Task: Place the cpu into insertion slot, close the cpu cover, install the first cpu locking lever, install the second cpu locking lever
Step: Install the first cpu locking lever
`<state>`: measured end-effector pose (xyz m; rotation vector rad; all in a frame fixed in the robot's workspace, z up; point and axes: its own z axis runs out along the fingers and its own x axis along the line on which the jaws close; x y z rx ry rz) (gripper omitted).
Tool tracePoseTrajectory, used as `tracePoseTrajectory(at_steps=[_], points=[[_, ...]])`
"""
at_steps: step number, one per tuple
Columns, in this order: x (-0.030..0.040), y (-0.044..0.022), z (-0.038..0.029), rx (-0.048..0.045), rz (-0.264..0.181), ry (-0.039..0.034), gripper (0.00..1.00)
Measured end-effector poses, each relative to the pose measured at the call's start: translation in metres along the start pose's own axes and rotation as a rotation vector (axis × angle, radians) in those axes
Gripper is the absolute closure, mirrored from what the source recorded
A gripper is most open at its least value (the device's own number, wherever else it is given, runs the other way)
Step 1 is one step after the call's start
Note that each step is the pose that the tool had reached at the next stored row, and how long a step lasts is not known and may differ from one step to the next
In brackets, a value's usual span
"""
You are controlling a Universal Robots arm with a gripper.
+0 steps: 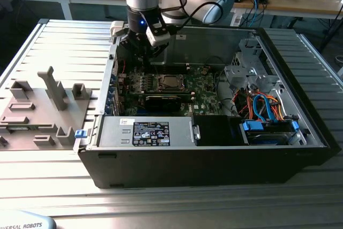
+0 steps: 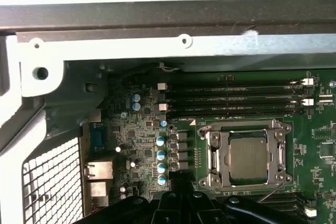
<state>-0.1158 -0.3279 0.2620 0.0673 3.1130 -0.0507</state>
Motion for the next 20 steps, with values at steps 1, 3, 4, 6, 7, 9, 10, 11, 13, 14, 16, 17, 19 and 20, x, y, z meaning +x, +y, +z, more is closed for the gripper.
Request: tracePoseTrajectory(at_steps=[1,3,4,6,7,9,10,11,13,14,16,17,19,20], points=[[0.0008,0.0,0.0,0.0,0.0,0.0,0.89],[0.0025,-0.0001,0.0,0.0,0.0,0.0,0.89],[0.0034,-0.0001,0.0,-0.0001,0.0,0.0,0.89],[0.0047,-0.0002,-0.0001,0.0,0.0,0.0,0.89],[0.0052,-0.0002,-0.0001,0.0,0.0,0.0,0.89],[0.0066,-0.0003,-0.0001,0.0,0.0,0.0,0.89],[0.0071,-0.0003,-0.0001,0.0,0.0,0.0,0.89],[0.0076,-0.0003,-0.0001,0.0,0.0,0.0001,0.89],[0.0084,-0.0003,-0.0002,0.0,0.0,0.0,0.89],[0.009,-0.0004,-0.0001,0.0,0.0,-0.0001,0.89],[0.0099,-0.0004,-0.0002,0.0,0.0,0.0,0.89],[0.0106,-0.0005,-0.0002,0.0,0.0,0.0001,0.89],[0.0112,-0.0005,-0.0002,0.0,0.0,0.0001,0.89],[0.0112,-0.0005,-0.0002,0.0,0.0,0.0001,0.89]])
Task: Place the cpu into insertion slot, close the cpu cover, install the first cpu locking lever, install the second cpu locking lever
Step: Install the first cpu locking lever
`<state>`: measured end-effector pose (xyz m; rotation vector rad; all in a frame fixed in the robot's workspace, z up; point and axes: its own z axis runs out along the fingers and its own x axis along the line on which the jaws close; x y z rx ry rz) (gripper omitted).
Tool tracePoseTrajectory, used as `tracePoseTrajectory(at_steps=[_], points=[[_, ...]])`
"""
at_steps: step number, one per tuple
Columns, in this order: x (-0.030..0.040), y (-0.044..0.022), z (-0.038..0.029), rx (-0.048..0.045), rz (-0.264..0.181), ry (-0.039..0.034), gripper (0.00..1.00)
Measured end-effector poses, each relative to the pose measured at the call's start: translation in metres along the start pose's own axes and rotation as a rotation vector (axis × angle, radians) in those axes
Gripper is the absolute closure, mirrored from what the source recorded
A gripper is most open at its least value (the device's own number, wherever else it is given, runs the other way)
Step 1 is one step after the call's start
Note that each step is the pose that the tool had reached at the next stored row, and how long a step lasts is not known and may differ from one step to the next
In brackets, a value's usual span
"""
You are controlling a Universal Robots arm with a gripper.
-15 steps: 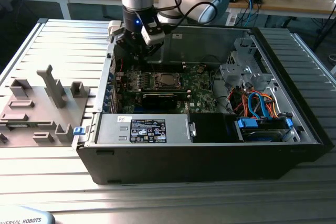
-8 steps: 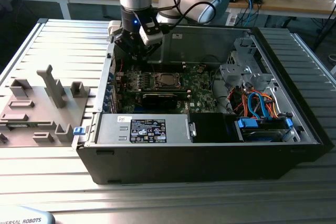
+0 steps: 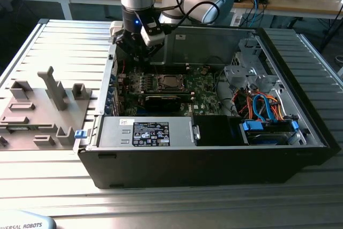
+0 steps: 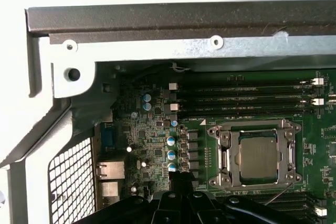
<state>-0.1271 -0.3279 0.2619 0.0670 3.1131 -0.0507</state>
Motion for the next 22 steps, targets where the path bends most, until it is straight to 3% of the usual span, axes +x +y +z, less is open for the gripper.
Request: tracePoseTrajectory(at_steps=[7,12,14,16,17,22], points=[[-0.0006,0.0,0.0,0.0001,0.0,0.0001,0.89],[-0.0058,0.0002,0.0002,-0.0009,0.0,0.0002,0.89],[-0.0067,0.0003,0.0003,-0.0091,0.0,0.0005,0.89],[-0.0074,0.0003,0.0003,-0.0338,0.0,0.0017,0.89],[-0.0078,0.0006,0.0004,-0.0389,0.0,0.0019,0.89],[-0.011,0.0133,0.0005,-0.0393,-0.011,0.0018,0.89]])
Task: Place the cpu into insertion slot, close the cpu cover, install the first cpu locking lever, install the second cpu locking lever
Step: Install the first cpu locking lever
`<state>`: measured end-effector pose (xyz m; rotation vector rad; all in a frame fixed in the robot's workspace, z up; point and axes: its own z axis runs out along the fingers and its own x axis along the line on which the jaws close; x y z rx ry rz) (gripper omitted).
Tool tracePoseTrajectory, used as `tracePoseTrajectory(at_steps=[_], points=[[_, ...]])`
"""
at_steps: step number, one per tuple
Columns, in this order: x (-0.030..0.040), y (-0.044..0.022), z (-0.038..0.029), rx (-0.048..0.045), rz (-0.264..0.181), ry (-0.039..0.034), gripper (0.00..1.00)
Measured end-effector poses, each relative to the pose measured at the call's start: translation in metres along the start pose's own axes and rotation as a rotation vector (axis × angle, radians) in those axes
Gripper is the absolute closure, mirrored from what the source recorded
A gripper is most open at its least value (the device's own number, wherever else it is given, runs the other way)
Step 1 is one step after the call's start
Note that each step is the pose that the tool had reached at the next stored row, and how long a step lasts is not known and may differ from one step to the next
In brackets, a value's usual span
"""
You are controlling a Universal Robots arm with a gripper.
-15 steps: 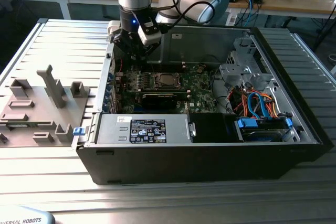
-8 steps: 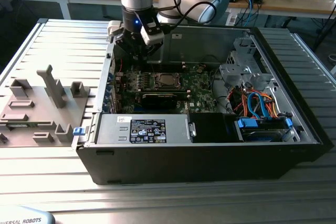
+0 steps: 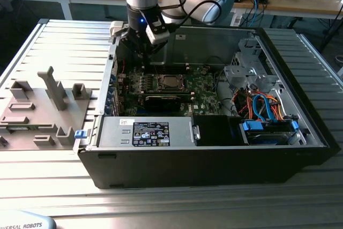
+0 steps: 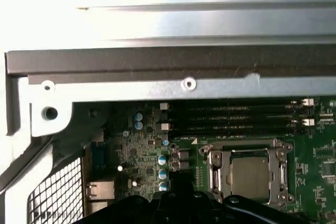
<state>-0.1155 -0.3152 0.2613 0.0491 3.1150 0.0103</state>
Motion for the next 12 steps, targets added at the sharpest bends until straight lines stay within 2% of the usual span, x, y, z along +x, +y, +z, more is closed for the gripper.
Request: tracePoseTrajectory(at_steps=[3,5,12], points=[[-0.0023,0.0043,0.0005,-0.0002,-0.004,0.0002,0.89],[-0.007,0.0087,0.0015,-0.0002,-0.01,0.0007,0.89],[-0.0169,0.0105,0.0024,-0.0003,-0.014,0.0017,0.89]])
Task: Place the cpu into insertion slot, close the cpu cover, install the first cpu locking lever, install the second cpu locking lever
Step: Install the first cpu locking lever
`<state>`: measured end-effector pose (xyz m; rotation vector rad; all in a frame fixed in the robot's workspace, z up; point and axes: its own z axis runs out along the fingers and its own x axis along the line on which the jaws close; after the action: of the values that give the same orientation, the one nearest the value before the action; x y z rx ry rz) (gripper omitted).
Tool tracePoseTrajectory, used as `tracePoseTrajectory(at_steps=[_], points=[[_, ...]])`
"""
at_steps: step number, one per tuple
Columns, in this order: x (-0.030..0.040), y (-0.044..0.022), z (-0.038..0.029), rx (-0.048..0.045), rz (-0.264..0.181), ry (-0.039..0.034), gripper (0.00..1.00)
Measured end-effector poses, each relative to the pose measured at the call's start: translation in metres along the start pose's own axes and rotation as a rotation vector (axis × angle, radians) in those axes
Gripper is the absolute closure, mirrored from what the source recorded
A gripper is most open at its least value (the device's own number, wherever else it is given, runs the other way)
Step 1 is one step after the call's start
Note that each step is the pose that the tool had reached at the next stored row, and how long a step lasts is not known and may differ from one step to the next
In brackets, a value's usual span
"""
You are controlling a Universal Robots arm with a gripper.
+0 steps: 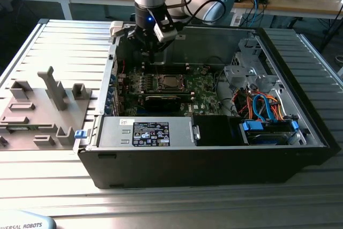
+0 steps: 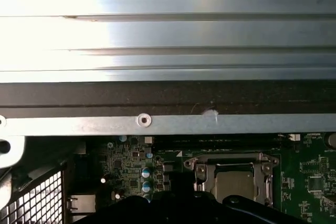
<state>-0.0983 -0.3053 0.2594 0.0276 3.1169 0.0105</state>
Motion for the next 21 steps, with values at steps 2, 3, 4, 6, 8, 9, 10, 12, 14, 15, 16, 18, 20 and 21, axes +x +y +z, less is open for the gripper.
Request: tracePoseTrajectory(at_steps=[2,3,4,6,8,9,10,12,14,15,16,18,20,21], points=[[-0.0016,0.0,0.0001,0.0001,0.0,0.0001,0.89],[-0.0024,0.0,0.0001,-0.0001,0.0,0.0001,0.89],[-0.0031,0.0001,0.0002,-0.0001,0.0,0.0002,0.89],[-0.0044,0.0001,0.0002,-0.0001,0.0,0.0002,0.89],[-0.0057,0.0001,0.0003,0.0,0.0,0.0002,0.89],[-0.007,0.0002,0.0004,-0.0001,0.0,0.0001,0.89],[-0.0079,0.0002,0.0004,-0.0001,0.0,0.0002,0.89],[-0.0098,0.0002,0.0005,0.0,0.0,0.0004,0.89],[-0.0117,0.0002,0.0006,-0.0001,0.0,0.0005,0.89],[-0.0126,0.0002,0.0006,-0.0001,0.0,0.0005,0.89],[-0.0137,0.0003,0.0007,-0.0001,0.0,0.0006,0.89],[-0.0158,0.0003,0.0008,0.0,0.0,0.0009,0.89],[-0.0177,0.0003,0.0009,0.0,0.0,0.001,0.89],[-0.0185,0.0003,0.001,0.0,0.0,0.0011,0.89]])
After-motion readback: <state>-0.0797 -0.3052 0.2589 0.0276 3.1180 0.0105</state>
